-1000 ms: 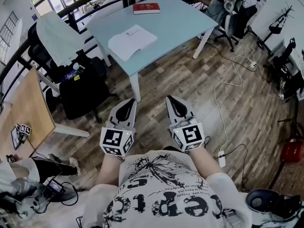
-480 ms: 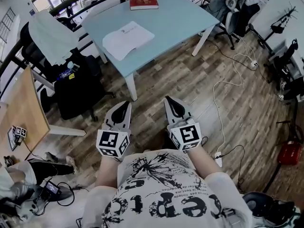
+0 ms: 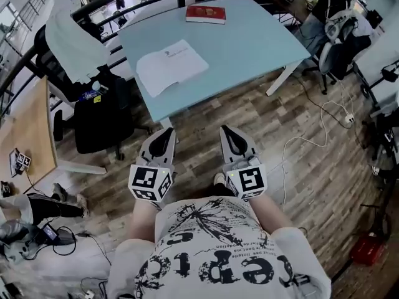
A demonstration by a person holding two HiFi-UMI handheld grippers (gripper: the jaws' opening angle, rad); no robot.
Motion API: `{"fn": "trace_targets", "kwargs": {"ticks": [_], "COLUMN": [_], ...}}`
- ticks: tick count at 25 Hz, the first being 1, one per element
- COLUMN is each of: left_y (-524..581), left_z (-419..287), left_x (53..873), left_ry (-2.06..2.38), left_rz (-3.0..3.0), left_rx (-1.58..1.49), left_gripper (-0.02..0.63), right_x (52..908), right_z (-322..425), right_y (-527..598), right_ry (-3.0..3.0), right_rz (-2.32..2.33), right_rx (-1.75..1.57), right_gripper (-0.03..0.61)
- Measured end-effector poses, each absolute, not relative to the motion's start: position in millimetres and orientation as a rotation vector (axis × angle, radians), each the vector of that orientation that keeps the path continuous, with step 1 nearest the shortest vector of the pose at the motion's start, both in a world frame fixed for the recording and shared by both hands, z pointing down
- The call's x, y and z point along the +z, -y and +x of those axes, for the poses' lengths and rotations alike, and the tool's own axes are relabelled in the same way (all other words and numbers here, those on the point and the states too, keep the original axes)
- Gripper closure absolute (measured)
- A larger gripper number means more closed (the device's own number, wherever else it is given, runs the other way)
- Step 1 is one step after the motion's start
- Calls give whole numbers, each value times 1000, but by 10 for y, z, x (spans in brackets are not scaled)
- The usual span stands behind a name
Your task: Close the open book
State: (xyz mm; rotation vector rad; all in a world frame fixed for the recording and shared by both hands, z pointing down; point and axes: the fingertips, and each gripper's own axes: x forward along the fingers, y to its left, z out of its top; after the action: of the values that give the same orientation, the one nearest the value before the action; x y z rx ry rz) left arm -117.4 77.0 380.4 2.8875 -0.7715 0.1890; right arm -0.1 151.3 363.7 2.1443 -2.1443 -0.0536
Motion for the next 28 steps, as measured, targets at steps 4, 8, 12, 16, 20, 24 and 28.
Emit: {"fn": "trace_targets", "kwargs": {"ticks": [4, 8, 12, 16, 20, 24, 28], "left_y": [-583, -465, -360, -127, 243, 663, 1116], "left_z": [-587, -185, 4, 98, 265, 530, 692], "left_x": [3799, 3842, 3958, 4106, 4233, 4250, 4303], "left_ry": [854, 960, 1021, 1087, 1123, 1136, 1180], "left_rz": [2865, 2813, 2761, 2720, 2659, 2647, 2638], "left_rx": [178, 177, 201, 245, 250, 226, 231], "left_gripper": [589, 589, 589, 589, 589, 589, 589], "right_x": [3606, 3641, 3706, 3770, 3886, 3936, 3972], "right_z": [612, 1106, 1393, 1580, 1716, 1832, 1965], "right_y": [-1268, -1055, -840, -556, -168, 272, 748], "right_ry": [2208, 2271, 2314, 2357, 2386, 2427, 2453], "right_rz": [2063, 1969, 1930, 1923, 1874, 1797, 1720], "right_rx": [-95, -76, -48, 1, 42, 30, 7], "right_gripper": [570, 569, 570, 570, 571, 569, 570]}}
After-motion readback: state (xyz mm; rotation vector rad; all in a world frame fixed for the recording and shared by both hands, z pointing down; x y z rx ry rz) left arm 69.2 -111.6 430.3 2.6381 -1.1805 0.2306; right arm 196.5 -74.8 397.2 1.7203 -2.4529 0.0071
